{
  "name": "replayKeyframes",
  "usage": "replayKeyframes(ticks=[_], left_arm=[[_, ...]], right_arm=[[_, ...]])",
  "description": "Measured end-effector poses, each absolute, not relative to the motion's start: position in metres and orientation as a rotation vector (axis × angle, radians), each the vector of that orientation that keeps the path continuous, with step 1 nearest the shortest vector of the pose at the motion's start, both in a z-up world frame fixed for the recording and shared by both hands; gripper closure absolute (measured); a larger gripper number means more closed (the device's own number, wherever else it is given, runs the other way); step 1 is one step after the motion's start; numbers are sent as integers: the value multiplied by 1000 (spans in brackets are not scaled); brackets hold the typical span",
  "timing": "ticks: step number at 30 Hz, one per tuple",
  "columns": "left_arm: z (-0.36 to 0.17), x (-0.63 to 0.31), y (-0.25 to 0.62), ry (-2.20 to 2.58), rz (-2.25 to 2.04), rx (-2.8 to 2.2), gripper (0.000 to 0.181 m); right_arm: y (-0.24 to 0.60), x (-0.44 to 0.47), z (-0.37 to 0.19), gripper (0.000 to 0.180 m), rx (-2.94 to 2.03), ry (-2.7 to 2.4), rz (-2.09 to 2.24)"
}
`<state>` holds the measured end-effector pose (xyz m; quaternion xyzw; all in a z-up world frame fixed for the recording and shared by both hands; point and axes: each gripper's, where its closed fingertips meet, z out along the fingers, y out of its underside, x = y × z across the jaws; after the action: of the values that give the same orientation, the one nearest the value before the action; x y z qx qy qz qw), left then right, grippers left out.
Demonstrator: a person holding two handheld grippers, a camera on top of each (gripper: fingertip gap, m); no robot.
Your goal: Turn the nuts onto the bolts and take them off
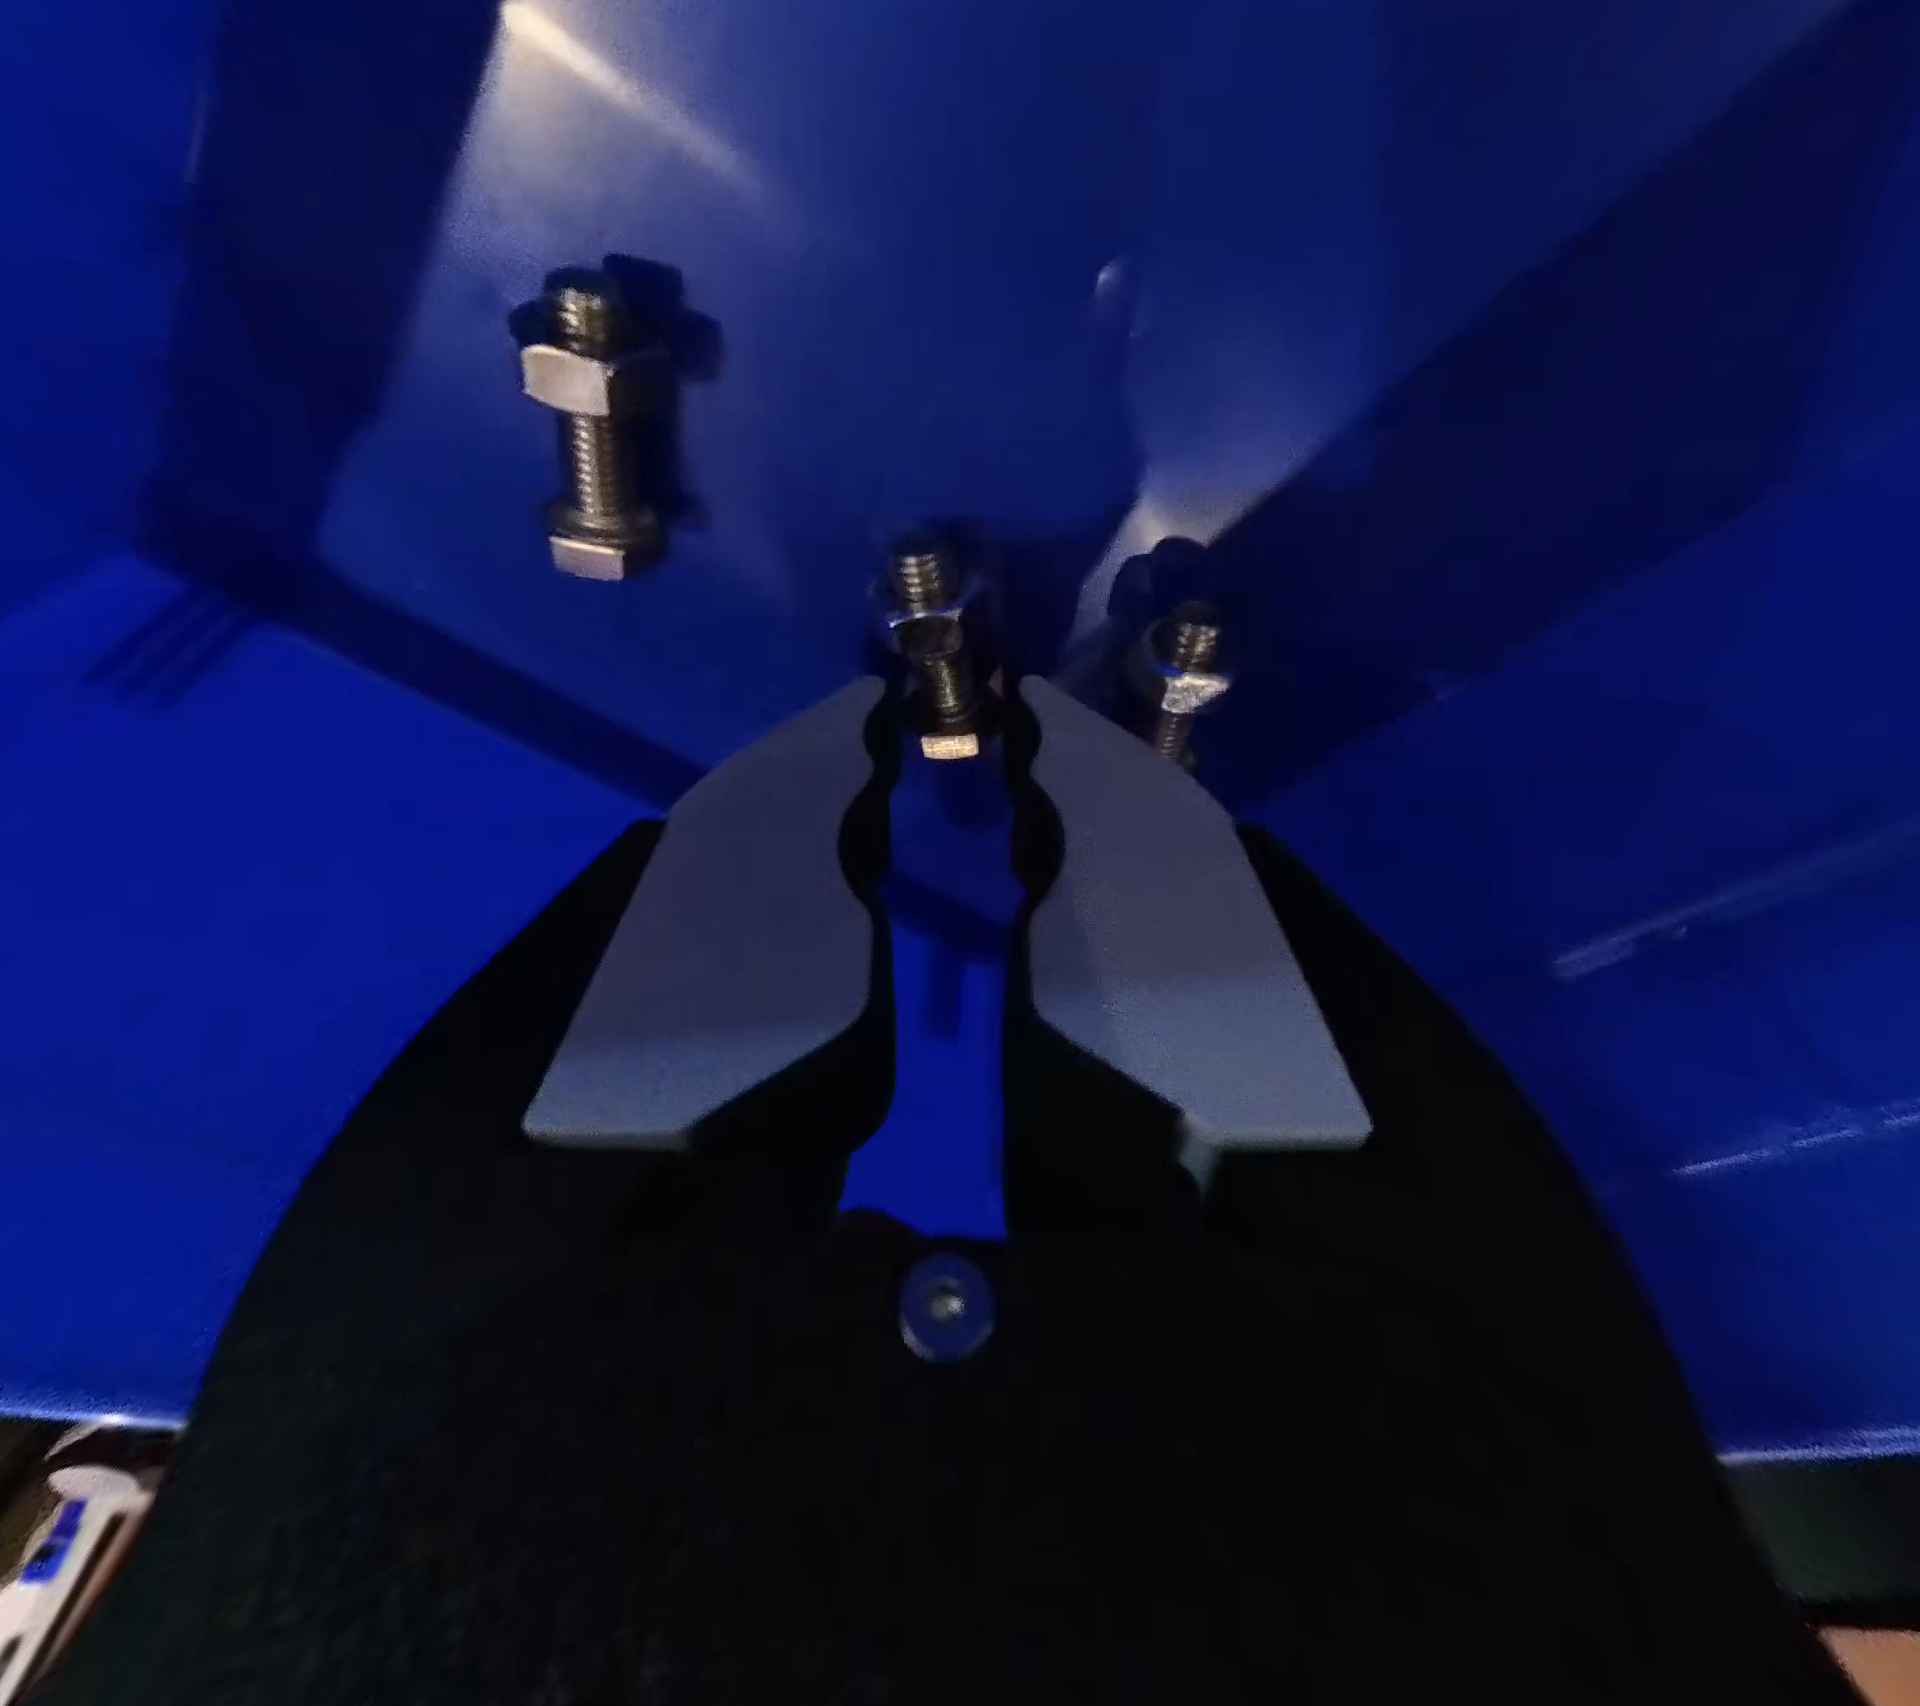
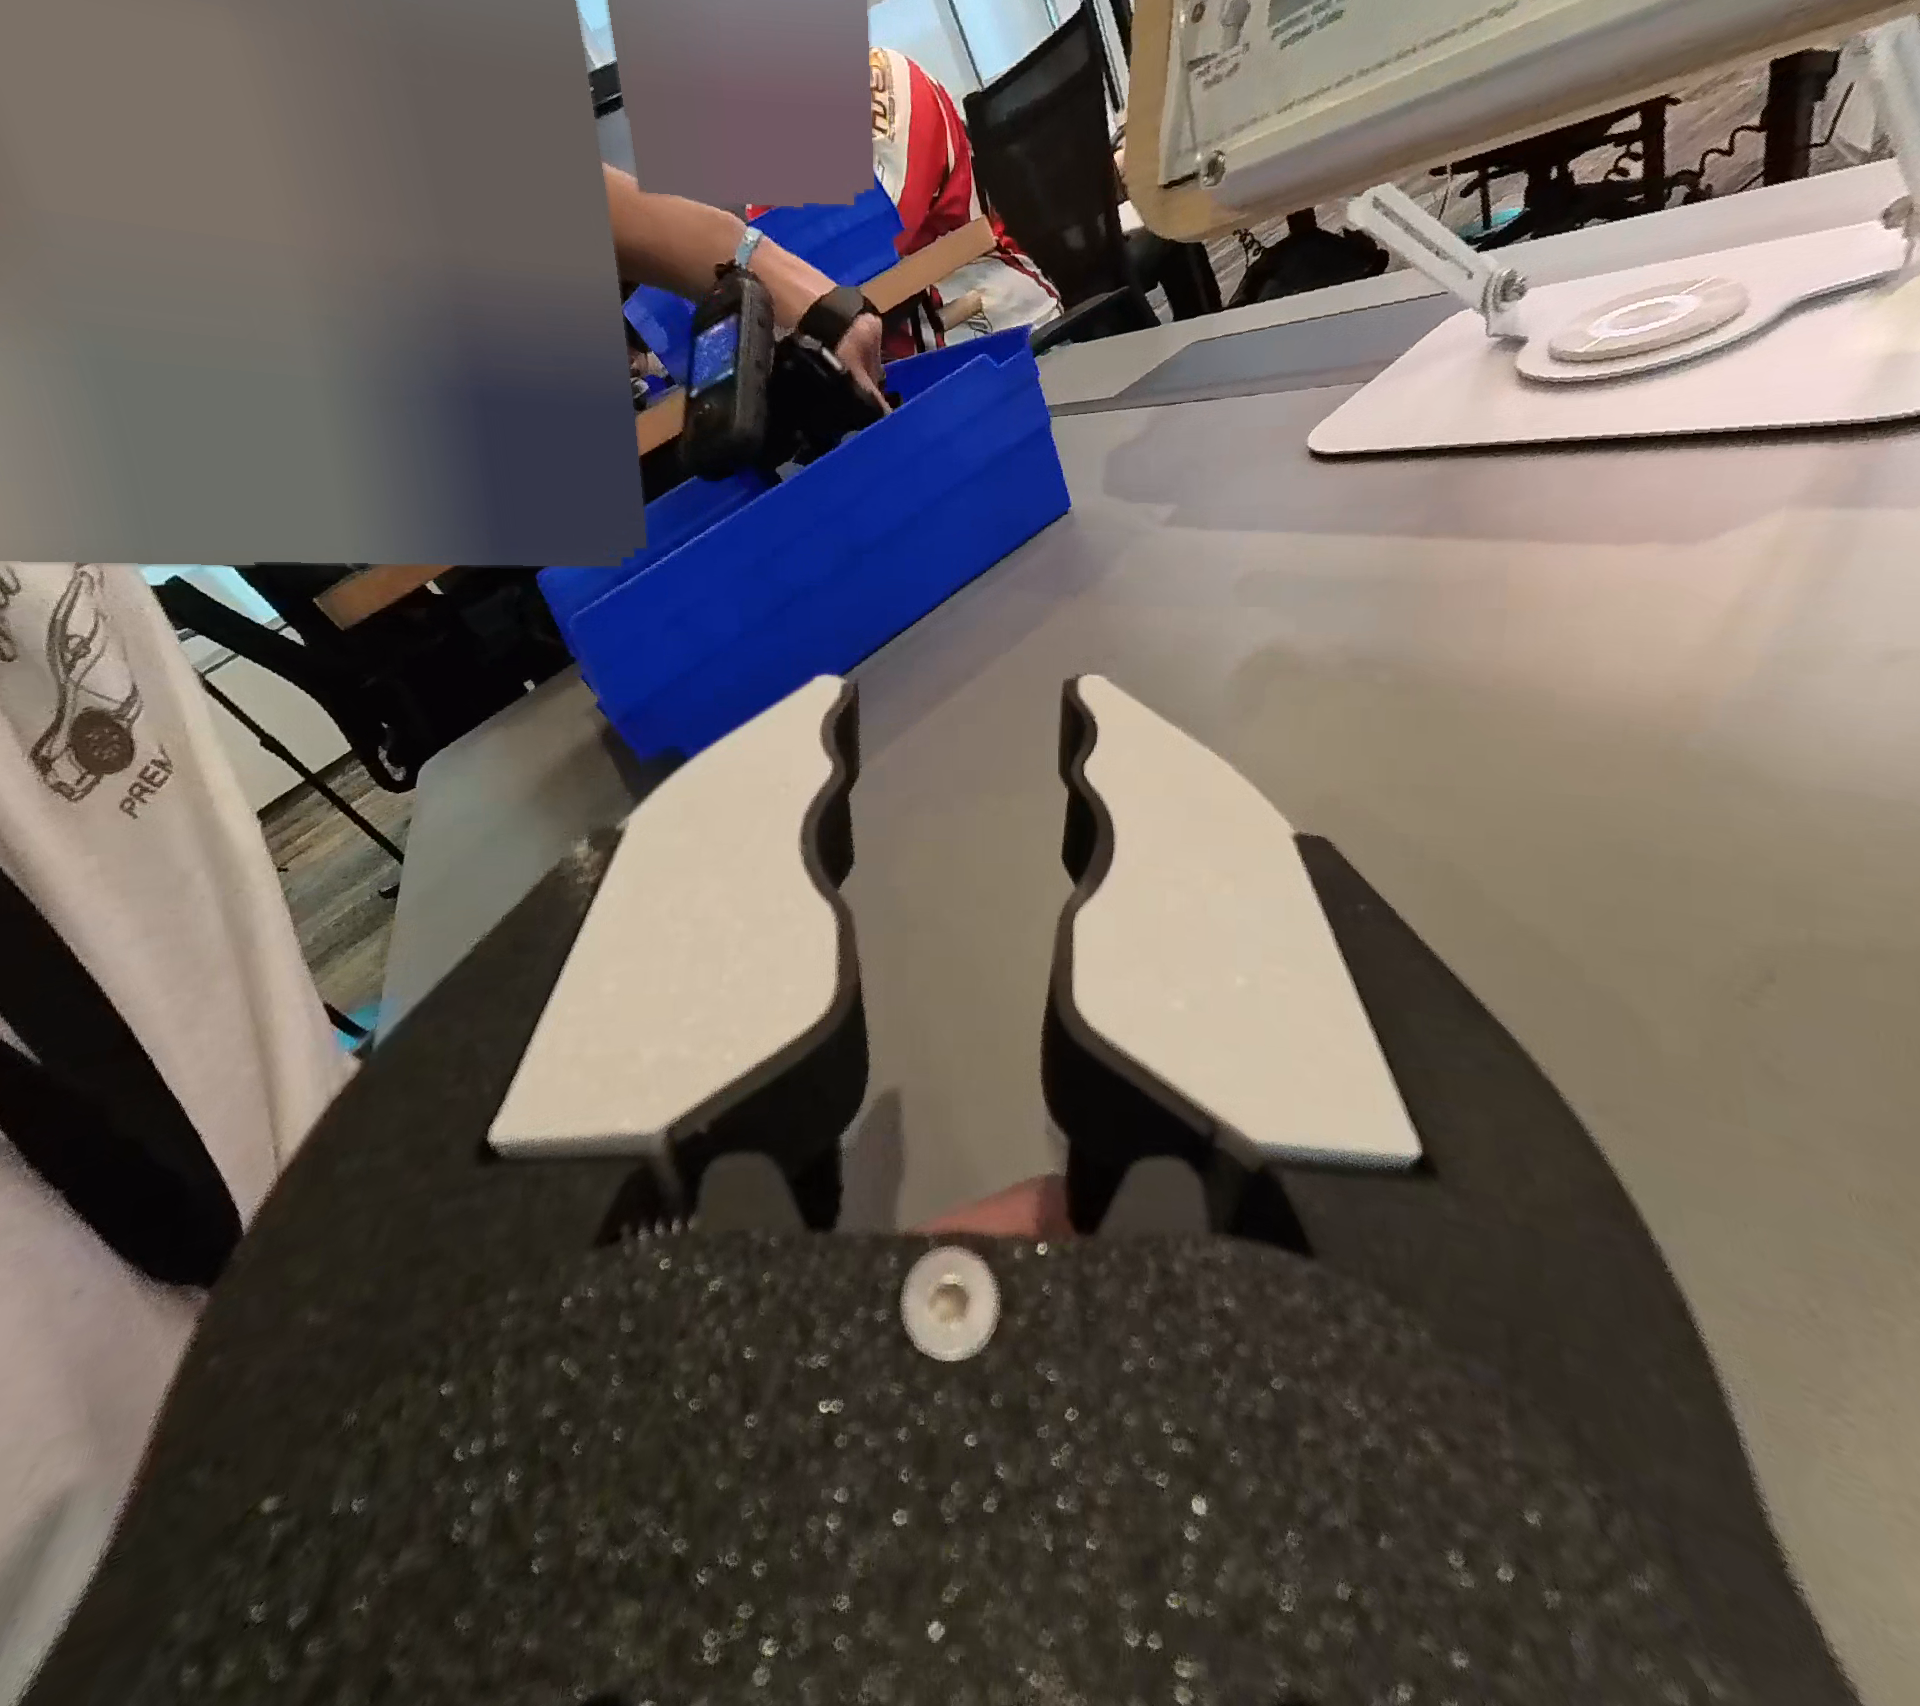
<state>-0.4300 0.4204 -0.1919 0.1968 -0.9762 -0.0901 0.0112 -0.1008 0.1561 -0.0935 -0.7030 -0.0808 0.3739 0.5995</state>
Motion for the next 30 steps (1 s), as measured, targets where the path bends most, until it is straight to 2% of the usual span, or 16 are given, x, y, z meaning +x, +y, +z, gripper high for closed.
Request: replayKeyframes(ticks=[4, 8, 14, 16, 19, 23, 26, 30], left_arm=[[-190, -426, 422, -3040, -336, 822, 162], [-174, -416, 417, -3088, -314, 1269, 162], [-92, -392, 415, -3105, -170, 2220, 163], [-55, -375, 402, -3054, 74, 2552, 163], [-4, -338, 365, -2911, 702, 2896, 163], [37, -276, 297, -2565, 1702, 2971, 163], [37, -230, 246, -2330, 2159, 2840, 163], [-4, -178, 186, -2149, 2477, 2552, 163]], right_arm=[[154, -104, -93, 144, -1637, -211, 853], [150, -104, -91, 147, -1632, -208, 868], [142, -102, -79, 150, -1595, -208, 864], [137, -103, -77, 152, -1584, -211, 873], [132, -106, -82, 152, -1601, -241, 844], [131, -108, -75, 151, -1566, -275, 808], [130, -110, -73, 149, -1552, -297, 793], [121, -115, -66, 144, -1501, -346, 814]])
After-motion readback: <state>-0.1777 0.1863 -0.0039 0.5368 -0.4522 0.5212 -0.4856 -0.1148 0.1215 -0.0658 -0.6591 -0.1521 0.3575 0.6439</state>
